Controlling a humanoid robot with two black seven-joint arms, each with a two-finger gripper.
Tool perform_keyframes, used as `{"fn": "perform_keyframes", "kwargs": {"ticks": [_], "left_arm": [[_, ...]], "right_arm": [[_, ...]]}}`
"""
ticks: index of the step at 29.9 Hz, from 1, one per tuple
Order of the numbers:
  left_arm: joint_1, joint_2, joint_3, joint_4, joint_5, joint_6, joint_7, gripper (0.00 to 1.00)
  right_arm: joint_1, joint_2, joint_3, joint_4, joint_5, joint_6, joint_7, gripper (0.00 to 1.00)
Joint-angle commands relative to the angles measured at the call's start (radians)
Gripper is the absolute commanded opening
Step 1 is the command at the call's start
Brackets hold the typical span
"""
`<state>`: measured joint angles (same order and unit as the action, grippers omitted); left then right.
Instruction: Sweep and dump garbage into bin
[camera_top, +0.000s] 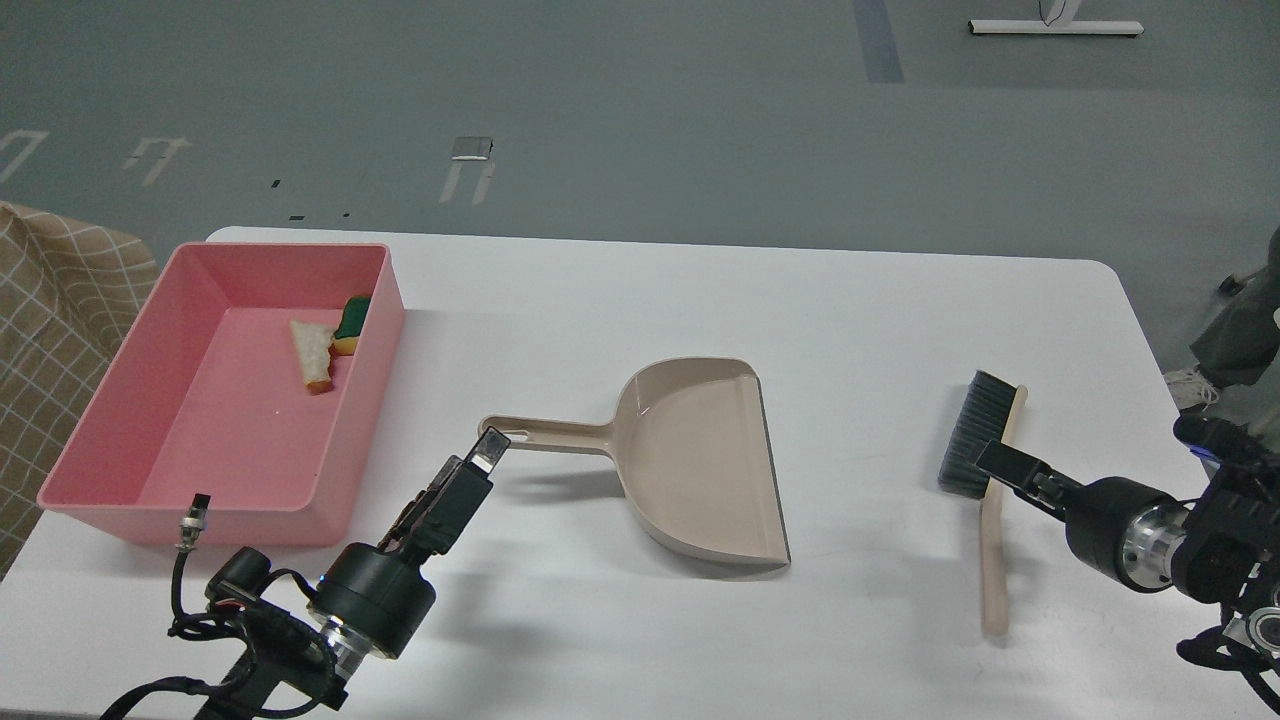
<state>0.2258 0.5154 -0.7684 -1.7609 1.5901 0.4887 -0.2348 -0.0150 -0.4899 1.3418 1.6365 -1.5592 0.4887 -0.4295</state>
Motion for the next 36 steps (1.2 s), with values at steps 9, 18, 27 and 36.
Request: {"fn": "perform_keyframes", "kwargs": {"ticks": [9, 18, 27, 36], "left_arm": [[-0.227, -0.005, -0.002, 0.012, -0.153, 0.0, -0.001, 0.98], [-0.416, -0.011, 0.009, 0.155, -0.22, 0.0, -0.003, 0.98], [-0.552, -0.104, 0.0, 0.189, -0.343, 0.0, -0.017, 0.97], [-0.671, -0.189, -0.005, 0.301, -0.355, 0.0, -0.254, 0.97]], "right_arm": [[0.13, 0.146, 0.183, -0.006, 0.071, 0.0, 0.003, 0.98], [0.26, 0.45, 0.287, -0.006, 0.071, 0.0, 0.006, 0.98], [0.336, 0.49, 0.257, 0.005, 0.308, 0.0, 0.011, 0.98], [0.437, 0.49, 0.25, -0.018, 0.6, 0.0, 0.055, 0.97]]}}
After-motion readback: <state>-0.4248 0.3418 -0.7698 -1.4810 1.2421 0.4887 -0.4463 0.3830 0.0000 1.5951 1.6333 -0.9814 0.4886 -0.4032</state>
